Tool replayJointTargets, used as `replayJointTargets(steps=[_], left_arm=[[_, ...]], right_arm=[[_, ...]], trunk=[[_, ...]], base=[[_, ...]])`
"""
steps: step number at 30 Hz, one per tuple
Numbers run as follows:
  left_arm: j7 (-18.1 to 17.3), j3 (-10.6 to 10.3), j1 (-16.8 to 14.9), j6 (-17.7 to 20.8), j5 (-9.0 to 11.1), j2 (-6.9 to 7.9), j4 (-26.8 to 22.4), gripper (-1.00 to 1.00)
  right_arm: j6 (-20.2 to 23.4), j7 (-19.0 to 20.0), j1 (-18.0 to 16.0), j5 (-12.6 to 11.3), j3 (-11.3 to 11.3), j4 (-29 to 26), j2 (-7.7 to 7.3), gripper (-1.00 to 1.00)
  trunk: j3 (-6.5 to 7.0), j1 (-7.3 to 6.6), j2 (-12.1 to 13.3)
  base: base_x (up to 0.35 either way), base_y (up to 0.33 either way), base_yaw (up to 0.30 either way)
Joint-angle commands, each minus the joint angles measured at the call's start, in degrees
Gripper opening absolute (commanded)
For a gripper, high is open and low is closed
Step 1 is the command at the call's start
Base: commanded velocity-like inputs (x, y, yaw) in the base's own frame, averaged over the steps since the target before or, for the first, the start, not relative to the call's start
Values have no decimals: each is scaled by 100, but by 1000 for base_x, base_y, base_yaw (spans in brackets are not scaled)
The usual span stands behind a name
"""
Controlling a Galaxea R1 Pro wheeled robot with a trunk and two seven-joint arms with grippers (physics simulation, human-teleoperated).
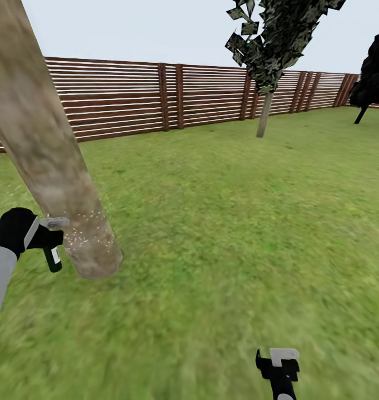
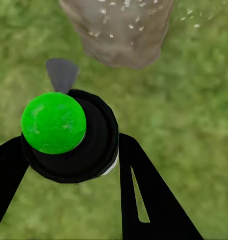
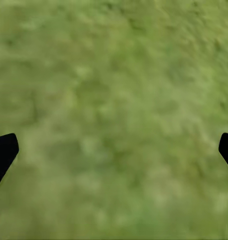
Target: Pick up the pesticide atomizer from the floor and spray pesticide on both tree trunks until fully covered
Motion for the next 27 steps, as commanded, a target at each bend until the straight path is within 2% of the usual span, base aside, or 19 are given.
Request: replayJointTargets(steps=[1, 4, 8, 12, 17, 21, 27], left_arm=[[-3, 1, 0, -1, -5, 6, -1, -100], [-11, 6, 0, -1, -2, 10, -6, -100], [-20, 17, 0, -1, 8, 10, -6, -100], [-20, 10, 0, -1, 7, 6, -6, -100], [-20, 11, 0, -8, 7, 1, -6, -100], [-20, 25, 0, -9, 7, 1, -6, -100], [-20, 12, 0, -2, 6, 9, -6, -100]], right_arm=[[0, -1, 1, 0, 0, 0, 4, 100], [0, -2, -2, 0, 0, 0, 3, 100], [0, -2, 1, 0, 0, -2, 0, 100], [0, -1, -1, 0, 0, -1, 0, 100], [0, -2, -1, 0, 0, -1, 0, 100], [0, 0, -1, 0, 0, -2, 0, 100], [0, 0, -1, 0, 0, 0, 0, 100]], trunk=[[0, 0, 0], [0, 0, 0], [0, 0, 0], [0, 0, 0], [0, 0, 0], [0, 0, 0], [0, 0, 0]], base=[[338, 0, 190], [216, 0, 242], [-153, 0, 35], [59, -158, 2], [208, -203, 0], [314, -34, 0], [44, -94, 0]])
